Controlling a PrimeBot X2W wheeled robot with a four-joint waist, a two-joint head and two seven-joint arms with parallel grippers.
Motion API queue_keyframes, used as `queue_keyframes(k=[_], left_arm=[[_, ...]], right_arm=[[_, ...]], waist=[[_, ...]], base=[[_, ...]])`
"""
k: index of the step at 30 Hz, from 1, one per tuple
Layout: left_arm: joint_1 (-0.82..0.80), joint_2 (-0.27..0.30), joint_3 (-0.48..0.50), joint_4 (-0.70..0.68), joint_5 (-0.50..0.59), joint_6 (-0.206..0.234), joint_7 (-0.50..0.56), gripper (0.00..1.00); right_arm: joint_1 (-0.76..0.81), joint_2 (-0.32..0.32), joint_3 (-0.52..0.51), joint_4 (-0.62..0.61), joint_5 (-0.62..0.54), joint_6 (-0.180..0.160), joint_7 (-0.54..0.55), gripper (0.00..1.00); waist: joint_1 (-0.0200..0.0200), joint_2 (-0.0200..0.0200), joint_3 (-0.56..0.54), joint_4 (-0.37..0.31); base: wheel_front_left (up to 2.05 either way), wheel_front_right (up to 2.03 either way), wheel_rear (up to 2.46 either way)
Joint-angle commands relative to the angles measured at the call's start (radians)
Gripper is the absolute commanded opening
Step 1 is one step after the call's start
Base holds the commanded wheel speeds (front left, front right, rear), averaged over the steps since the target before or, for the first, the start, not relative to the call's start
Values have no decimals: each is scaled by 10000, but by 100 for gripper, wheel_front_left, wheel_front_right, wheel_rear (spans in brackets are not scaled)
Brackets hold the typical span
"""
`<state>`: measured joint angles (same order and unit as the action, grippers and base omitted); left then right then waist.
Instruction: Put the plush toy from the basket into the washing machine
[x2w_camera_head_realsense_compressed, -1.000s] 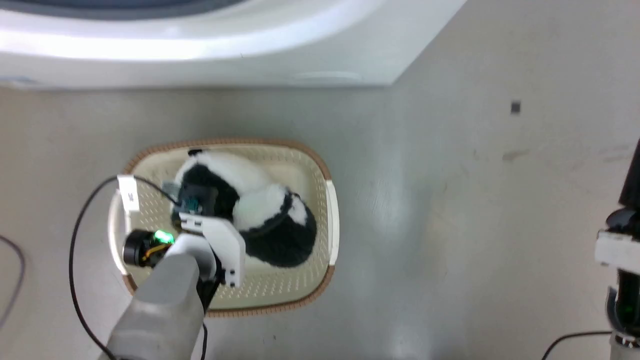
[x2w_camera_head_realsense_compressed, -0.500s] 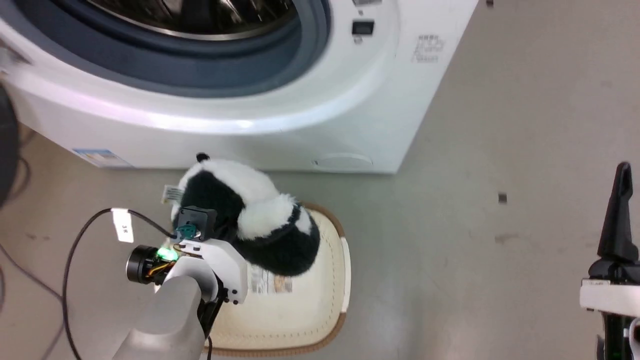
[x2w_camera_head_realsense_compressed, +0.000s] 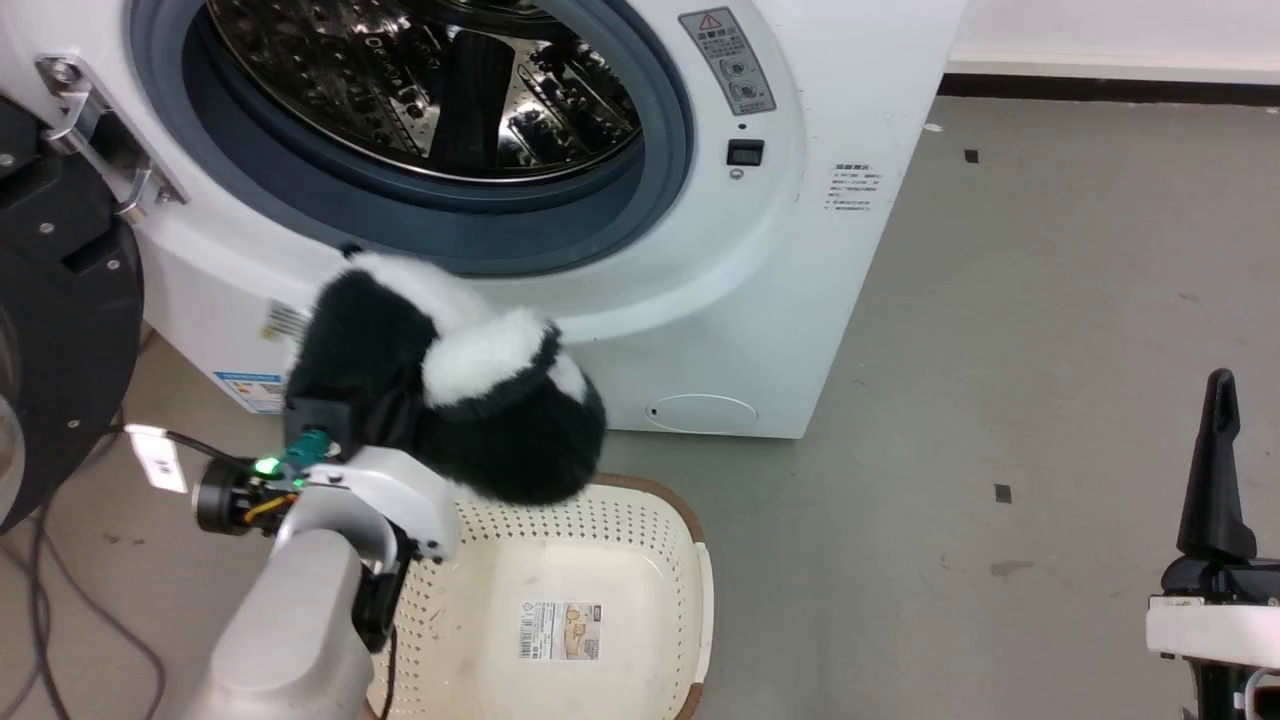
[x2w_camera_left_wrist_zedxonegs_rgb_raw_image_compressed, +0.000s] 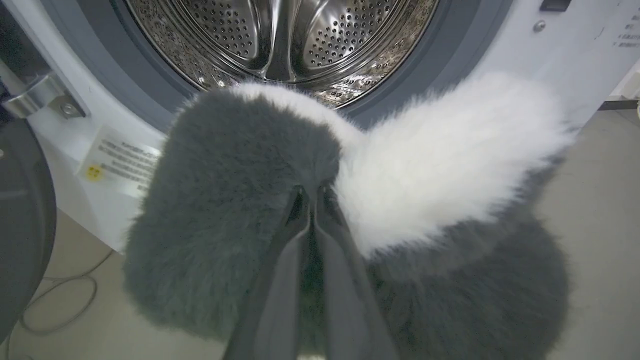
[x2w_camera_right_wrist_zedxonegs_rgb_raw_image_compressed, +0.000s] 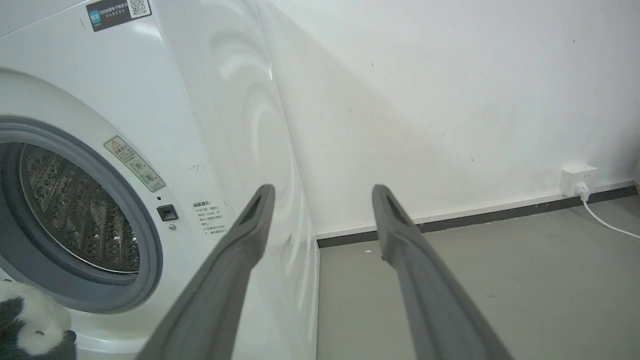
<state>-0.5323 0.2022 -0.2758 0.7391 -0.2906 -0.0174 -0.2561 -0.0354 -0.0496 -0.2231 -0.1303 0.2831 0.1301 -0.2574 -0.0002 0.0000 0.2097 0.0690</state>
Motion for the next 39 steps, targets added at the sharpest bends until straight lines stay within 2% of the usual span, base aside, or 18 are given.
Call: queue_keyframes(k=[1, 10, 18, 25, 30, 34, 39], left_arm=[[-7, 82, 160, -268, 62, 133, -56, 0], [-964, 341, 674, -726, 96, 353, -56, 0], [-2637, 683, 1162, -634, 77, 492, -56, 0], [-4716, 1020, 1577, -151, -4, 393, -56, 0], [-6257, 1511, 1908, 404, -53, 338, -57, 0], [-7224, 1698, 2348, 724, -325, 232, -57, 0], [-8439, 1872, 2417, 1163, -199, 207, -57, 0]], right_arm=[[103, -6, 37, -25, 89, 6, -44, 100], [-132, -6, 149, -201, 130, 6, -44, 100], [-731, -6, 174, -363, 182, 6, -44, 100], [-1333, -6, 346, -587, 227, 6, -44, 100], [-1785, -6, 304, -769, 348, 6, -44, 100], [-1883, -6, 215, -807, 419, 6, -44, 100], [-1968, -6, 274, -902, 438, 6, -44, 100]], waist=[[2, 0, 41, -64], [2, 0, 671, -500], [2, 0, 2027, -1114], [2, 0, 3416, -1534], [2, 0, 4478, -1896], [2, 0, 4998, -2065], [2, 0, 5623, -2093]], base=[[0, 0, 0], [0, 0, 0], [0, 0, 0], [0, 0, 0], [0, 0, 0], [0, 0, 0], [0, 0, 0]])
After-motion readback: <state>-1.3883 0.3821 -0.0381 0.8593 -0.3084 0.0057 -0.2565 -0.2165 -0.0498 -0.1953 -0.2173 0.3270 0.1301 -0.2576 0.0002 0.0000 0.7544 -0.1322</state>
